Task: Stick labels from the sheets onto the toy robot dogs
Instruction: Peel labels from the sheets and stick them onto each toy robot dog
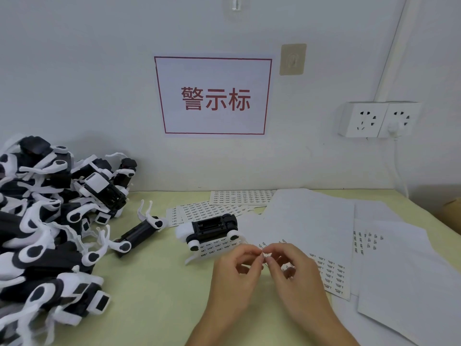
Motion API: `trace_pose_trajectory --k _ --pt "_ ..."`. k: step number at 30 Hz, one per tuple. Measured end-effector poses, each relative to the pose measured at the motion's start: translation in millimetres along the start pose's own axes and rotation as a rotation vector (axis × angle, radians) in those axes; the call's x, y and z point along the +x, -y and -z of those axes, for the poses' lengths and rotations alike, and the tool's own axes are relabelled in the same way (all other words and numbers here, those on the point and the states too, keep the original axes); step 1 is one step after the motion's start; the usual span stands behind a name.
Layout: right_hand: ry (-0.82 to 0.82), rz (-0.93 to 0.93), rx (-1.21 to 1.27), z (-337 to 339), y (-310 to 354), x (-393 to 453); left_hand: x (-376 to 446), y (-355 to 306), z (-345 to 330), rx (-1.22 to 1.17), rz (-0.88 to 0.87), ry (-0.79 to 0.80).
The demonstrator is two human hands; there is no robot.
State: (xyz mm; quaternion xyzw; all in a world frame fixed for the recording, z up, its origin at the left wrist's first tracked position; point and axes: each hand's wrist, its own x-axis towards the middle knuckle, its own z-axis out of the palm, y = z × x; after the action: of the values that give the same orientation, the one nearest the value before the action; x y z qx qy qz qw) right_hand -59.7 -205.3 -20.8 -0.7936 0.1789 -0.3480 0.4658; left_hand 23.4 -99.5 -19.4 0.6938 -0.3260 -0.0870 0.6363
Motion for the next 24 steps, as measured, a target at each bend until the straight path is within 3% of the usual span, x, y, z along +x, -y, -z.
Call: trace_pose_trajectory --k 4,9,12,24 --pt "0.013 0.01 -0.005 -0.9 0.2 -0.8 0.1 1.5 -1.0 -0.05 0.03 -0.031" --pt "-0.045 -0.068 0.087 -0.5 2.6 -0.3 3.9 -1.4 2.0 -0.321 0.199 -0.101" --pt "0.0 -0.14 0.175 0.4 4.9 0.5 3.9 -5.2 3.2 -0.456 0.265 -0.09" --pt "-0.035 -0.202 0.317 2.6 6.2 2.5 1.2 -4.9 0.9 -0.334 0.227 -0.039"
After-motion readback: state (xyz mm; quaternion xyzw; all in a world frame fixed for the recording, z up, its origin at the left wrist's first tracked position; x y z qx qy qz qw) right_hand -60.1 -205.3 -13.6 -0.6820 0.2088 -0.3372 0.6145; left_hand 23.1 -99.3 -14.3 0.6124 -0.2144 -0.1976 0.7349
